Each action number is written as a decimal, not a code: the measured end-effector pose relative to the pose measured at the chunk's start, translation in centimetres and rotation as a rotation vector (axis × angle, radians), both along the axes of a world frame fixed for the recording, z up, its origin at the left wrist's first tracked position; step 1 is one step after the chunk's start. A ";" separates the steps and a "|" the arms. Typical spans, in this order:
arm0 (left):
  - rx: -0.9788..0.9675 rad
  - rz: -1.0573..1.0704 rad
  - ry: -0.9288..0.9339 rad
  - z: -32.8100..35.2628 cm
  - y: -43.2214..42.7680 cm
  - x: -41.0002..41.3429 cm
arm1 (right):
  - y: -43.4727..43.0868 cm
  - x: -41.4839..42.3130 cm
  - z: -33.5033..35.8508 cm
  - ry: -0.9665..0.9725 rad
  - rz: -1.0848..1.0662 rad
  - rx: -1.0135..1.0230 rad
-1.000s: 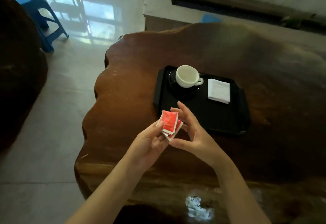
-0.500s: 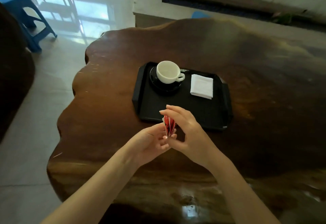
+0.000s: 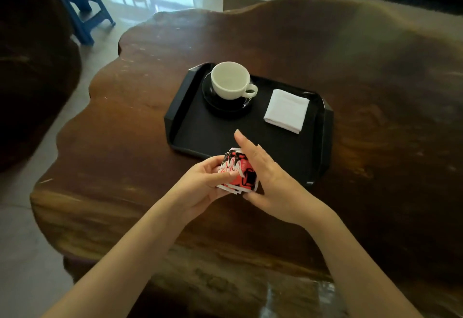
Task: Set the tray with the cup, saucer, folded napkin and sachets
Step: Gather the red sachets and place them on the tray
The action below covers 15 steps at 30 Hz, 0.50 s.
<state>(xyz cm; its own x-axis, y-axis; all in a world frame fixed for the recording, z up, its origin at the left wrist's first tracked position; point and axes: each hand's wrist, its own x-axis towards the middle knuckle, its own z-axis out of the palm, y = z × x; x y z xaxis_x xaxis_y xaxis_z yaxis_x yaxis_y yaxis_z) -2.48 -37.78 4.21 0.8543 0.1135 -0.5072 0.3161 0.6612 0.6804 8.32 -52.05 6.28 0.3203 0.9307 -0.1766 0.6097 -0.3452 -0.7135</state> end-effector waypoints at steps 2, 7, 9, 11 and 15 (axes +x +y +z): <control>-0.004 0.048 0.021 -0.6 -0.3 0.4 | -1.0 0.8 -0.8 0.022 -0.031 0.068; -0.032 0.138 0.014 -2.0 -0.8 1.7 | -1.5 1.4 -2.7 0.399 -0.605 0.177; -0.038 0.147 0.011 -2.4 -1.2 2.4 | -0.8 1.2 -4.0 0.516 -0.673 0.201; -0.049 0.162 0.007 -2.8 -1.6 3.0 | -0.2 1.1 -4.7 0.549 -0.683 0.228; -0.112 0.187 0.024 -4.1 -2.0 4.2 | 0.1 1.8 -6.0 0.598 -0.755 0.222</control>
<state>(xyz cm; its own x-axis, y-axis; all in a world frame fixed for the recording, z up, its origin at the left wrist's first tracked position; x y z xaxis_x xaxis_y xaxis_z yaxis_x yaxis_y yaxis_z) 1.68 -39.78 0.14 0.8114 0.2109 -0.5451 0.1958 0.7807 0.5935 10.16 -51.97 0.31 0.7583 0.5507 -0.3490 -0.1972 -0.3165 -0.9279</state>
